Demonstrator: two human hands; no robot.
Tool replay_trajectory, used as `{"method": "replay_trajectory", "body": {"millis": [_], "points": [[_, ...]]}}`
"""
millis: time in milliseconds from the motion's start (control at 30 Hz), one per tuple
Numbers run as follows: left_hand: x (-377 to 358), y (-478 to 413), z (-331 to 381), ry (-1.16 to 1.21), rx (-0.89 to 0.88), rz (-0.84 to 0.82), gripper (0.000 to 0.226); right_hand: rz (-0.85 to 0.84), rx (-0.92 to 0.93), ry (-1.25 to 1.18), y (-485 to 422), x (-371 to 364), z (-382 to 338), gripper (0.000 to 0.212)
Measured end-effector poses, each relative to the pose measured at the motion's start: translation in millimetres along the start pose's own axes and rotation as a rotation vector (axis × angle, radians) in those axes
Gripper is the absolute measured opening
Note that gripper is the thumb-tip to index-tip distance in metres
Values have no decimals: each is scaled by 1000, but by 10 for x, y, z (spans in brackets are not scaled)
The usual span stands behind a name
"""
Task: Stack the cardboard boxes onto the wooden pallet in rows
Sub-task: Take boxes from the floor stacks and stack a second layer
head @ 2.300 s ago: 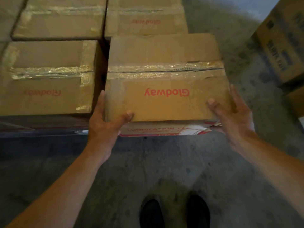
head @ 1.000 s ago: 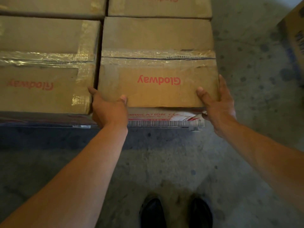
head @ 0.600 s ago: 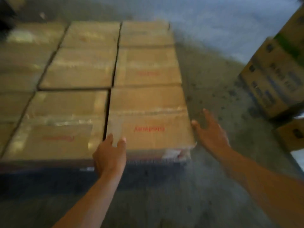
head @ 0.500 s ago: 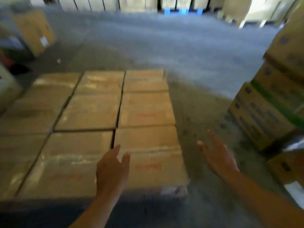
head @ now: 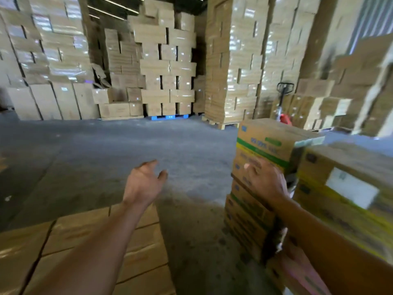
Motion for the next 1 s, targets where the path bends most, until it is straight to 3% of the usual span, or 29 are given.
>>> {"method": "replay_trajectory", "body": {"millis": [167,400,600,1000], "points": [[-152,-411,1124,181,-162,-22,52,178,-89,-32,-223,863,304,38],[-930,-954,2189,300,-325,-78,59,280,-173,16,-831,1207,898,35],[-1840,-1653,2725,296,-402,-120,55,315,-207,-7,-1808,1024,1501,49],[-3222,-3395,3430,294,-384,-208,73,247,-316,40,-3673,452,2497,65]]}}
Point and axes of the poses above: each hand's wrist, its own y-axis away from the middle knuckle, its own x-axis out of the back of the hand, z = x × y, the point moved 9 cm from there along -y, towards the middle knuckle, and after that the axes turned 4 degrees about -y, right-handed, at the moved point
